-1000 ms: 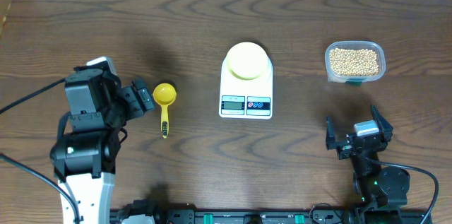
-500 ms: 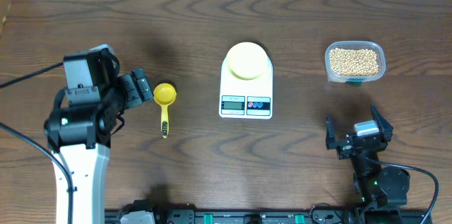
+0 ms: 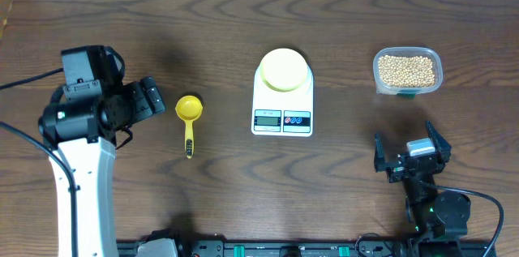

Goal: Scoop item into bowl and weigh 50g on scale
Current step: 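Raise the left gripper and move it over the yellow scoop, then lower the open left gripper toward the yellow scoop's bowl rim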

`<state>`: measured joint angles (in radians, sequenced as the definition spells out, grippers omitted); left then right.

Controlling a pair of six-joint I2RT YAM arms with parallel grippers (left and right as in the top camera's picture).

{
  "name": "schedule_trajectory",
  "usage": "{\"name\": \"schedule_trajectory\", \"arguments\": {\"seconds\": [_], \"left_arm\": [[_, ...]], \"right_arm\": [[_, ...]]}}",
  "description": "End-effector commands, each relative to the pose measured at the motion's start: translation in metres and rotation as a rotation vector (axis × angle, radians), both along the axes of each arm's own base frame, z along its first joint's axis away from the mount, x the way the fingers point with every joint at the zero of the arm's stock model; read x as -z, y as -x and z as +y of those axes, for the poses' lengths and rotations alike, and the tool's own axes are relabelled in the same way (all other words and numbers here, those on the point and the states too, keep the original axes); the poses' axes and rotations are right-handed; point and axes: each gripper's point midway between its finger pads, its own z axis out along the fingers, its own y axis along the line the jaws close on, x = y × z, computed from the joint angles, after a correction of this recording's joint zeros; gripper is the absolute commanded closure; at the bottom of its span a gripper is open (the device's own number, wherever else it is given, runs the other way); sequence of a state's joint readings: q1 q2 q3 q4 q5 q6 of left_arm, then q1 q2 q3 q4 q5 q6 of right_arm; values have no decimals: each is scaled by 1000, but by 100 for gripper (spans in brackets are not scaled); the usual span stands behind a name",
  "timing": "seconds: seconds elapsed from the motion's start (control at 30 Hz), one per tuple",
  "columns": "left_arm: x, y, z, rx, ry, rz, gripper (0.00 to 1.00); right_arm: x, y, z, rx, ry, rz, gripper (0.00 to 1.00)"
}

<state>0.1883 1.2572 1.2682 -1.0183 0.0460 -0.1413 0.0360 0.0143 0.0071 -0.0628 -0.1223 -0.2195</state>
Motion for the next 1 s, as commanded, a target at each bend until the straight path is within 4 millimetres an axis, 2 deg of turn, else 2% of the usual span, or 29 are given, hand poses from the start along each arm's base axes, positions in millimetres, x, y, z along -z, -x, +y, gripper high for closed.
{"name": "schedule_trajectory", "arguments": {"seconds": [0.0, 0.2, 0.4, 0.57, 0.7, 0.97], "left_arm": [[-12, -6, 2, 18, -16, -14, 2], [-6, -3, -9, 116, 24, 78, 2], [24, 1, -10, 134, 57, 228, 2], [38, -4, -9, 133, 66, 270, 2], [43, -6, -8, 133, 70, 286, 2], [42, -14, -9, 124, 78, 253, 2]], "right_arm": [[0, 1, 1, -4, 6, -4, 1], [0, 1, 1, -4, 6, -4, 1], [0, 1, 1, -4, 6, -4, 1], [0, 1, 1, -4, 6, -4, 1], [0, 1, 1, -4, 6, -4, 1], [0, 1, 1, -4, 6, -4, 1]]}}
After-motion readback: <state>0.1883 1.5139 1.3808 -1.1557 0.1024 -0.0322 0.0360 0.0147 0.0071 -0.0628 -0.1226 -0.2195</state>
